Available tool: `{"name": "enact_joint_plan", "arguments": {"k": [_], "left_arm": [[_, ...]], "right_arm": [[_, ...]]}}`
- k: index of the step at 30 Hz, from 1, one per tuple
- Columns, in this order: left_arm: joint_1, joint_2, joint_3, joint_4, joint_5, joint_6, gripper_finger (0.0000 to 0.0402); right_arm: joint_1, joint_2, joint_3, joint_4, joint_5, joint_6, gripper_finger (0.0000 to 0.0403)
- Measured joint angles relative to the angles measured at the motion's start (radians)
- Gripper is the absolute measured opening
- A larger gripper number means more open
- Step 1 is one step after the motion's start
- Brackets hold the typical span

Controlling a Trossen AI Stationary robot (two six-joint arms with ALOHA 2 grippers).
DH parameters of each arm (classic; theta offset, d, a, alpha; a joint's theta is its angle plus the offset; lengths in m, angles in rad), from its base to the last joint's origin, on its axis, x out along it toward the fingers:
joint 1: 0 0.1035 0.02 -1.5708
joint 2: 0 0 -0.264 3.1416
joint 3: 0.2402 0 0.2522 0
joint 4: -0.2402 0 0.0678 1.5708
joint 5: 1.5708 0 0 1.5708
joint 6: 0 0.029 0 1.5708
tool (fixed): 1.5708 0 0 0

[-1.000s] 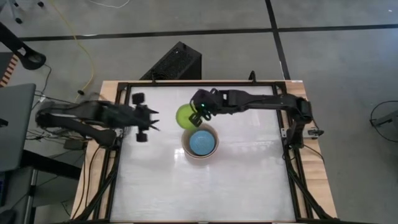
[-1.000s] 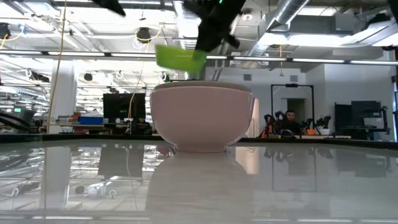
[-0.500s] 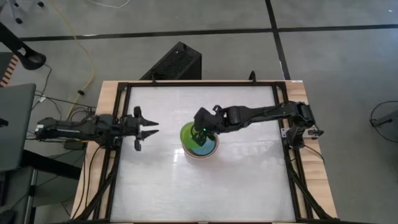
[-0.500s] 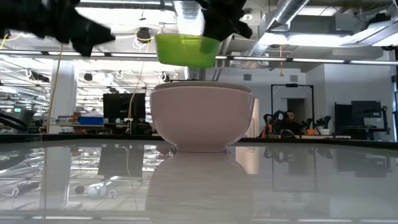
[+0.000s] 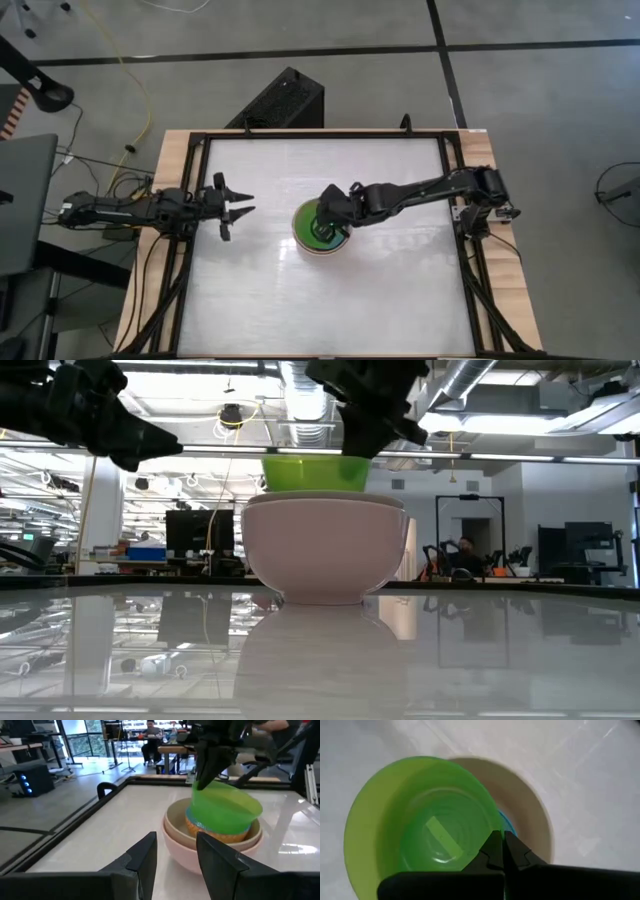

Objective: Nest bowls inside each other
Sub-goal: Stack the green bowl on top of the blue bowl

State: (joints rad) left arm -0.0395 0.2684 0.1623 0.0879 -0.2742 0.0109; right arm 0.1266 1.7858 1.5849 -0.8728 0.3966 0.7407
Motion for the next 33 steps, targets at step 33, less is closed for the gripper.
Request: {"name": "enact_joint_plan", "arguments": {"k": [33], "left_arm": [[0.000, 0.001, 0.000, -0.029, 0.004, -0.012, 0.0128]], "right_arm": [[-0.052, 0.003, -0.076, 0.043, -0.028, 0.010, 0.0024]]}}
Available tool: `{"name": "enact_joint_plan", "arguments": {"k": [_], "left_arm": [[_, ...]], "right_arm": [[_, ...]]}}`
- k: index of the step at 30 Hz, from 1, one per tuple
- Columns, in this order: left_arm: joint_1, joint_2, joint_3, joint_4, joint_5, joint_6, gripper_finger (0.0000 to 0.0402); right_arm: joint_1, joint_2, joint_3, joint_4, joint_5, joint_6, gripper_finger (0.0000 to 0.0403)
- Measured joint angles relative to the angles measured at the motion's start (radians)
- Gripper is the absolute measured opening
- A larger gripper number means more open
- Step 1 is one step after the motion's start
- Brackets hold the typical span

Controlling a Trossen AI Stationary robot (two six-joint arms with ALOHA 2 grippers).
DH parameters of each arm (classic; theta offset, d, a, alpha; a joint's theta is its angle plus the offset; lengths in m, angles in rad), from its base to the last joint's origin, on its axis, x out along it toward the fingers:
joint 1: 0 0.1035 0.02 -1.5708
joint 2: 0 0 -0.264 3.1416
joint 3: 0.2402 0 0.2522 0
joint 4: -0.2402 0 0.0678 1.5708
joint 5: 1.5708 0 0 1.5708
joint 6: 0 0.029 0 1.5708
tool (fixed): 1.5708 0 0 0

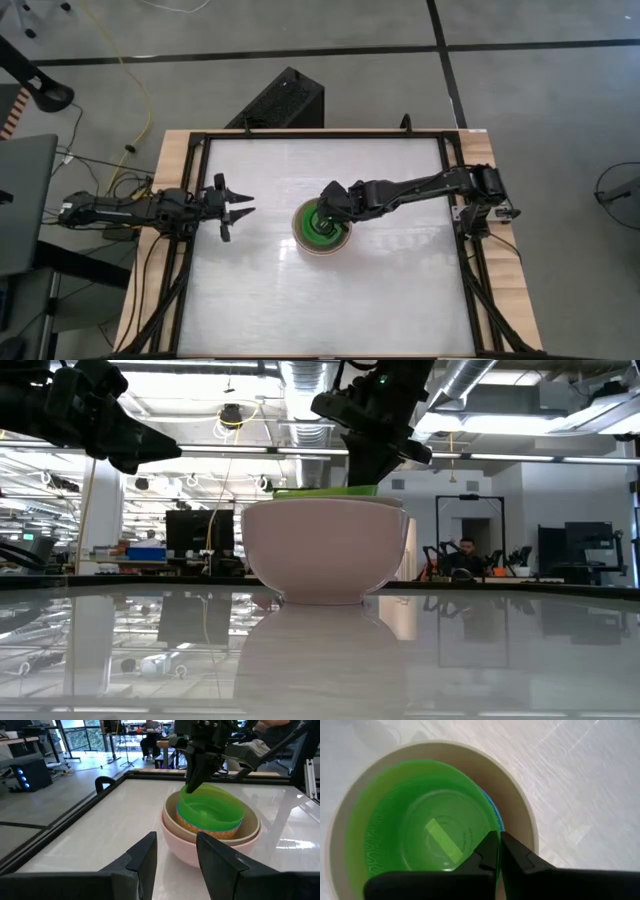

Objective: Nest bowls inside each other
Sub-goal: Stack the green bowl on top of the blue bowl, then return to Home Position

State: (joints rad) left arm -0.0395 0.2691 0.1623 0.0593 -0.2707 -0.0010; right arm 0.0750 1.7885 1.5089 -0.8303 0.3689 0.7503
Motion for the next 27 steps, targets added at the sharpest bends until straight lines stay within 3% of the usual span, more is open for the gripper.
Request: {"name": "enact_joint_plan", "arguments": {"k": [14, 27], "left_arm": [[0.000, 0.000, 0.000, -0.002, 0.000, -0.003, 0.0128], [0.000, 0.000, 0.000, -0.009, -0.002, -0.003, 0.0128]], "right_arm": [[-0.026, -0.001, 0.009, -0.013, 0.000, -0.079, 0.0131], [0.005, -0.003, 0.217, -0.219, -0.004, -0.194, 0.0205]]}}
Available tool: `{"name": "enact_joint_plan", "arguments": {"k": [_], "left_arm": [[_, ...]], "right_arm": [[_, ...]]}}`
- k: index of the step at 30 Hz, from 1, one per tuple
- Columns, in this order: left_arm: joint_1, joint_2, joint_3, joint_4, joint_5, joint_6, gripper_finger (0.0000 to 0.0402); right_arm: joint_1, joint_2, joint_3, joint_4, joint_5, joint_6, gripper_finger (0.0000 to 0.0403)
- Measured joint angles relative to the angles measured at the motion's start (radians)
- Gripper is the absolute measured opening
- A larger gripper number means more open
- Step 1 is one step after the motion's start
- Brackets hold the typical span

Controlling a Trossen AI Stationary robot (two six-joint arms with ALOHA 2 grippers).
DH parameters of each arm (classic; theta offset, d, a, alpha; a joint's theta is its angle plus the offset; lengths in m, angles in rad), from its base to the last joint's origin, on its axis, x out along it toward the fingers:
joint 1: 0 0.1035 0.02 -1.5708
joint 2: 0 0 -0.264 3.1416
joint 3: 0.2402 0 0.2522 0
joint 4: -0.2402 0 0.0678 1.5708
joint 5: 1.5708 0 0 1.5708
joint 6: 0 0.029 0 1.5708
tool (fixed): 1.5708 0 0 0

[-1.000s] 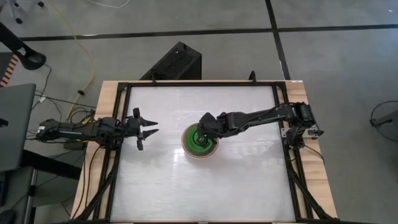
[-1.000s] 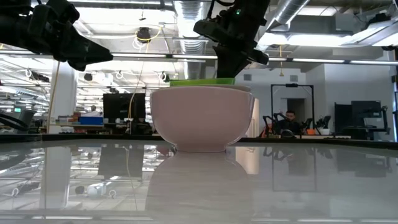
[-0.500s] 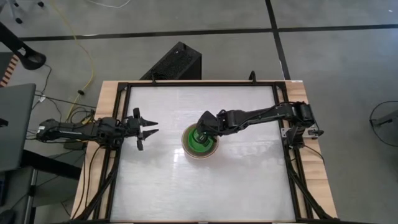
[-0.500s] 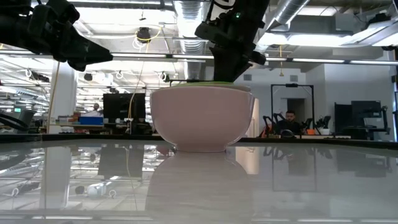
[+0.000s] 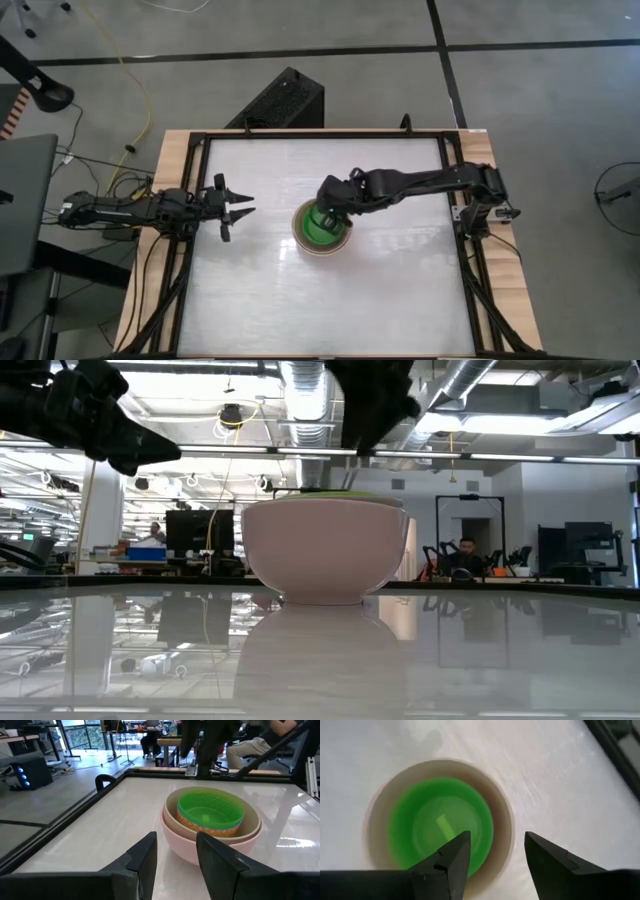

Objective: Nest bowls inside each other
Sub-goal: Return to Home Position

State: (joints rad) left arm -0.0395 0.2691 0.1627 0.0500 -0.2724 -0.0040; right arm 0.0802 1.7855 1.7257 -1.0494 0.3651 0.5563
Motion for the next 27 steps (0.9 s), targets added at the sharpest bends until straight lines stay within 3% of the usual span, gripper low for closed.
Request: {"name": "enact_joint_plan", "arguments": {"k": [6, 12, 17, 27], "left_arm": [[0.000, 0.000, 0.000, -0.006, -0.001, -0.003, 0.0128], [0.000, -0.001, 0.000, -0.003, -0.001, -0.010, 0.0128], [0.000, -0.001, 0.001, 0.021, -0.001, -0.007, 0.0128], [0.000, -0.002, 0.001, 0.032, -0.003, -0.004, 0.0128]], "right_arm": [[0.049, -0.025, 0.074, -0.099, -0.013, -0.161, 0.0206], [0.102, -0.205, -0.011, -0.110, -0.024, -0.214, 0.0198], [0.130, -0.435, -0.224, 0.099, 0.001, -0.223, 0.0185], [0.123, -0.875, -0.849, 0.644, -0.005, -0.286, 0.0152]]}}
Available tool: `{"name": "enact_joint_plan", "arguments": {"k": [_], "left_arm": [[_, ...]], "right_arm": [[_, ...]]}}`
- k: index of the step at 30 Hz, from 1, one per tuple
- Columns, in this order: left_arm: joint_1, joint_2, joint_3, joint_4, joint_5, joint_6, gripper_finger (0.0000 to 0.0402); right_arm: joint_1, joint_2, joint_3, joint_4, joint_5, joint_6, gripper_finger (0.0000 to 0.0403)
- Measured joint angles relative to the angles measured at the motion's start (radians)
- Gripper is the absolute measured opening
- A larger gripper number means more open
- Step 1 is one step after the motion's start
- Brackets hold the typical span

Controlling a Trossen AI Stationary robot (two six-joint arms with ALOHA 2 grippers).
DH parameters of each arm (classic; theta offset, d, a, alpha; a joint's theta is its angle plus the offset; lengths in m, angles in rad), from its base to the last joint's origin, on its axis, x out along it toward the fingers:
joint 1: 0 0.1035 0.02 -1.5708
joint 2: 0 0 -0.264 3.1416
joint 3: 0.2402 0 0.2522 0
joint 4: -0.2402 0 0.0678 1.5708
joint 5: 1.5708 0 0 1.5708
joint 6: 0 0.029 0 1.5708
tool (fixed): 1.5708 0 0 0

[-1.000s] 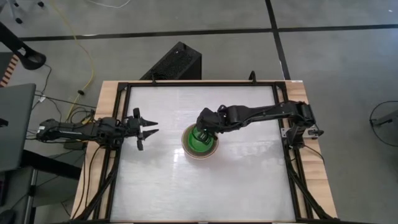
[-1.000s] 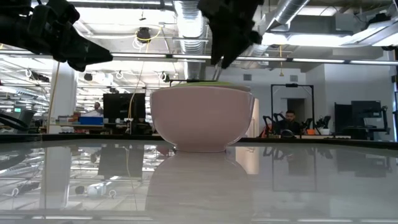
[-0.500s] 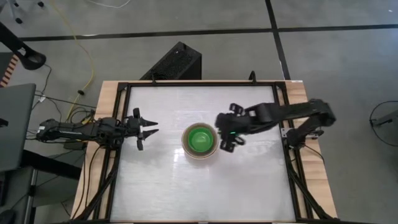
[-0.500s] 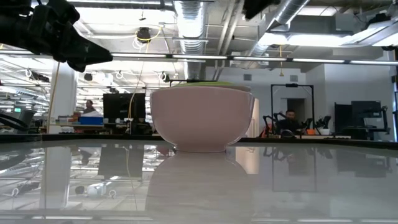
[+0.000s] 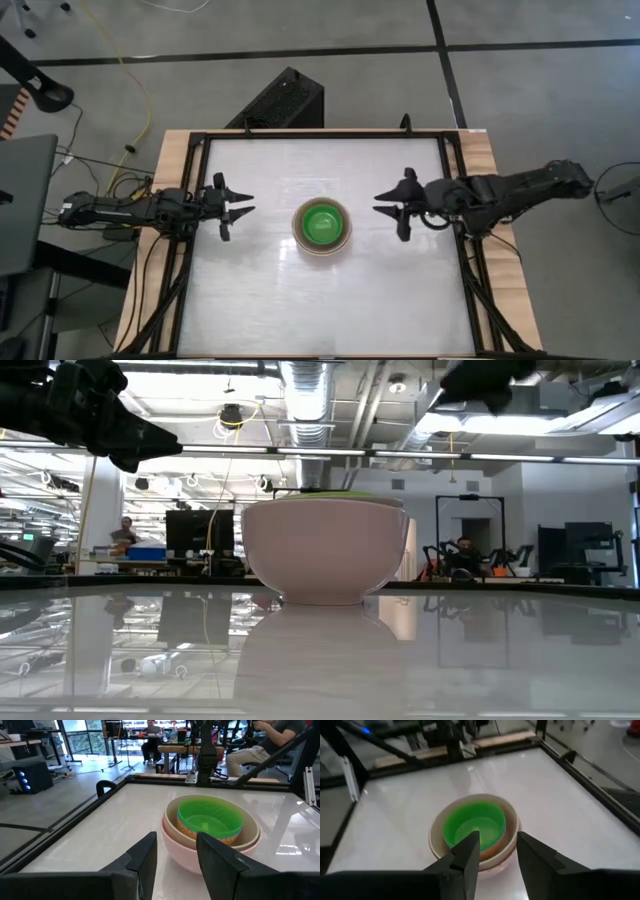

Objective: Nest bowls inside each other
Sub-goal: Return to Home Position

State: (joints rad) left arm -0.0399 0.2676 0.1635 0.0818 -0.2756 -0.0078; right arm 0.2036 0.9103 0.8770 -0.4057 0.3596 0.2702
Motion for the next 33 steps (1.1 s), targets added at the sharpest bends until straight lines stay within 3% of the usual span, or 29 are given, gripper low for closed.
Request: {"name": "enact_joint_plan", "arguments": {"k": [7, 11, 18, 26, 33], "left_arm": [[0.000, 0.000, 0.000, 0.000, -0.018, -0.005, 0.0128], [0.000, 0.000, 0.000, 0.000, -0.018, -0.006, 0.0128], [0.000, 0.000, 0.000, -0.003, -0.018, -0.008, 0.0128], [0.000, 0.000, 0.000, -0.004, -0.018, -0.015, 0.0128], [0.000, 0.000, 0.000, -0.018, -0.019, -0.031, 0.0128]], "right_arm": [[-0.045, -0.192, -0.391, 0.418, -0.050, -0.026, 0.0121], [-0.085, -0.237, -0.538, 0.561, -0.092, -0.012, 0.0101], [-0.129, -0.310, -0.673, 0.595, -0.097, 0.041, 0.0058], [-0.133, -0.357, -0.823, 0.760, -0.098, 0.039, 0.0010], [-0.132, -0.416, -0.869, 0.753, -0.099, 0.026, 0.0011]]}}
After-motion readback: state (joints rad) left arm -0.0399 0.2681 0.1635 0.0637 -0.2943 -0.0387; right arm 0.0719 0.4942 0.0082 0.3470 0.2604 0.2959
